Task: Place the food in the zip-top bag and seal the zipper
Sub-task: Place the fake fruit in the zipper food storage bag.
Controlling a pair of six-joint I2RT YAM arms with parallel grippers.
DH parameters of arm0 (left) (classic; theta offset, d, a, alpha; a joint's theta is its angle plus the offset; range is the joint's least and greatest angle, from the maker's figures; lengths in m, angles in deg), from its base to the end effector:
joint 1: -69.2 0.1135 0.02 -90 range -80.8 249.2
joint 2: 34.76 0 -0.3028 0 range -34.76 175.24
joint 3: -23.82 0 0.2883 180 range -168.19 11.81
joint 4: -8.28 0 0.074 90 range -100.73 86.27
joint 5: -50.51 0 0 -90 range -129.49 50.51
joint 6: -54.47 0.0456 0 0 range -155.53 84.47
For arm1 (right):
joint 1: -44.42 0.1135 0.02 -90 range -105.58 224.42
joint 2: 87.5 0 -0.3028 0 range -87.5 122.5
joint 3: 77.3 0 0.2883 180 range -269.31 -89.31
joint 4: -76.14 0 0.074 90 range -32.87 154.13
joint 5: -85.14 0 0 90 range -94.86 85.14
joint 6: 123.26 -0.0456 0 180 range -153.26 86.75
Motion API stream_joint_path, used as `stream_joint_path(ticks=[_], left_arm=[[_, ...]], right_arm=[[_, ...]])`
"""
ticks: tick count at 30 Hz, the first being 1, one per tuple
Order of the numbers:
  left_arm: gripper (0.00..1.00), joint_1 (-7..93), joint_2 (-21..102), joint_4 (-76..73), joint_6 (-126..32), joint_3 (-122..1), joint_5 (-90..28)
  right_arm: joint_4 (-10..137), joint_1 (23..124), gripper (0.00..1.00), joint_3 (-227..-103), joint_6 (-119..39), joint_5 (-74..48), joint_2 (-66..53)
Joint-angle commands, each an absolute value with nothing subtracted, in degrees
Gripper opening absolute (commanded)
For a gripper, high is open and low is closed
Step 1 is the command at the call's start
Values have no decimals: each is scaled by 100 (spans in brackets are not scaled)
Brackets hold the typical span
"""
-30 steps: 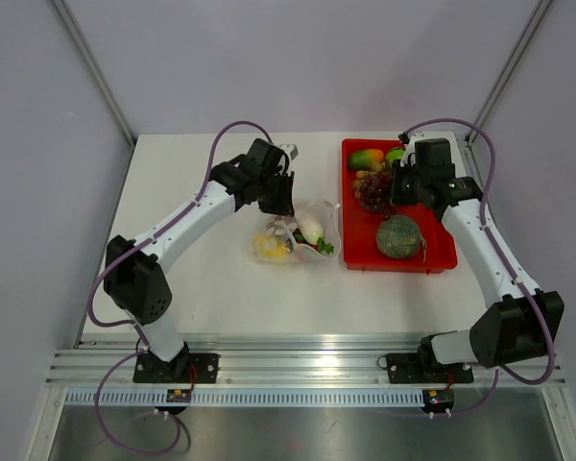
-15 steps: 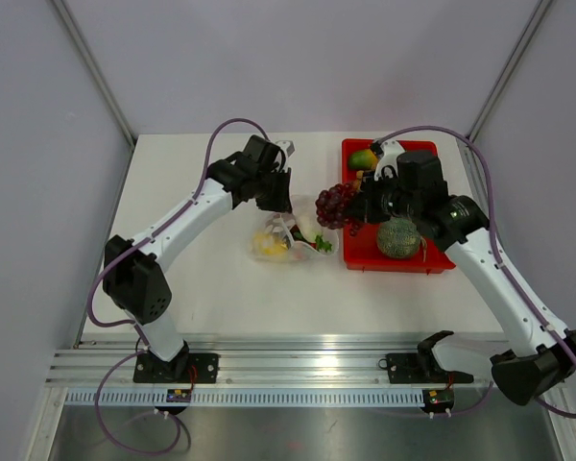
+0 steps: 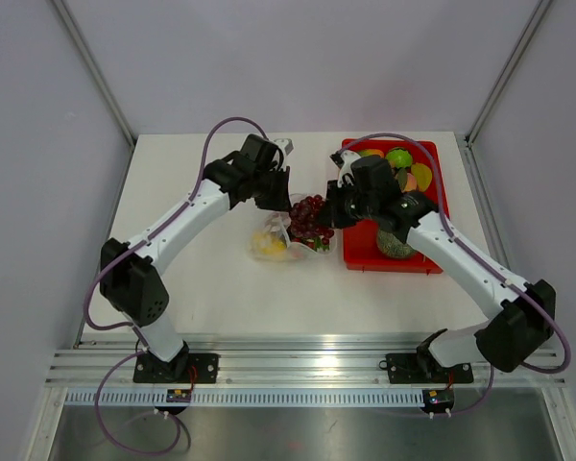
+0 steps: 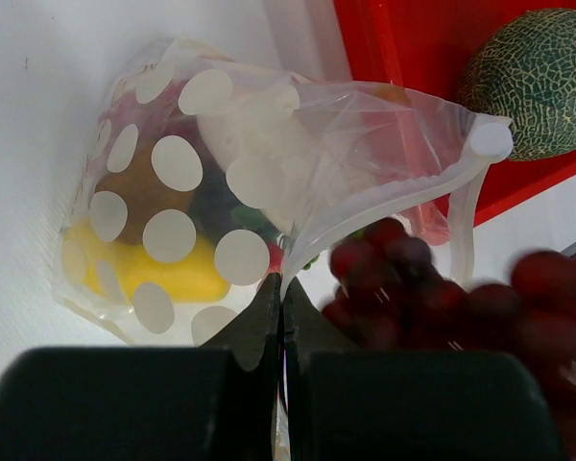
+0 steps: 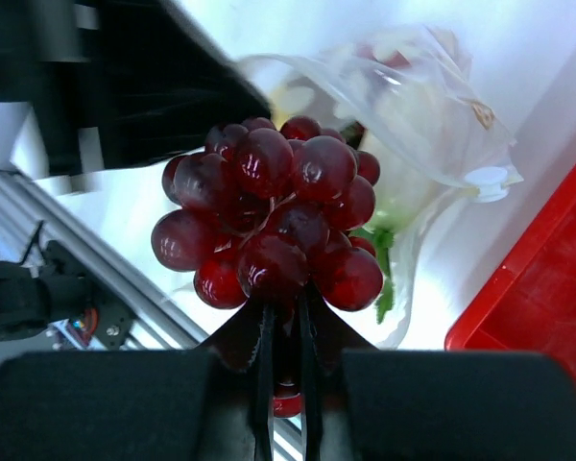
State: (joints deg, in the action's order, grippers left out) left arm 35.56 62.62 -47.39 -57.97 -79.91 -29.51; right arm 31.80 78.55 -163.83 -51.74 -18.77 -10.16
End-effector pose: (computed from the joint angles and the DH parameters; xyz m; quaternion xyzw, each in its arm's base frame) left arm 0.3477 -0.2409 0.3555 0.1212 0.9267 -0.2348 0.2673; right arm 0.2711 0.1970 0.3869 -0.1752 0.8653 0.2990 0.3622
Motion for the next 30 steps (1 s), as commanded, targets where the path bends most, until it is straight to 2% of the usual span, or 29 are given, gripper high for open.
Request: stream_joint_path(ticks=[1,8,11,12,13,14,16,20,26,29,30], left_arm=[[0,3598,5867,-4583,-5759,-8021,-2771],[0,3598,5796,-4565,-5619,-8021,-2560],[0,3598,5822,-4513,-5671,-8004,-2464],[0,3598,5822,-4487,-5697,-7995,-2376],[0,3598,5814,-4460,-5724,-7995,-2341],[0,3598,5805,-4442,-5733,-8012,-2305],[0,3598,5787,-4434,-5724,-8047,-2279],[0,3598,5787,-4512,-5671,-8109,-2340],[0,3624,5779,-4504,-5698,-8109,-2305],[0,3633,5735,-4513,-5698,-8100,-2323],[0,3642,5717,-4539,-5689,-8100,-2340]], right_arm=[[3680,7896,3,-16279,-5285,-1576,-744],[3741,8080,3,-16462,-5496,-1541,-181],[3759,8282,10,-16726,-5619,-1480,-5],[3742,8370,15,-16796,-5654,-1462,65],[3672,8406,39,-16945,-5663,-1453,222],[3602,8432,45,-17016,-5663,-1357,293],[3461,8467,49,-17113,-5681,-1242,329],[3399,8467,67,-17017,-5628,-892,-118],[3118,8441,65,-16631,-5567,390,-901],[2933,8292,65,-16262,-5759,428,-902],[2942,8292,69,-16052,-5873,402,-841]])
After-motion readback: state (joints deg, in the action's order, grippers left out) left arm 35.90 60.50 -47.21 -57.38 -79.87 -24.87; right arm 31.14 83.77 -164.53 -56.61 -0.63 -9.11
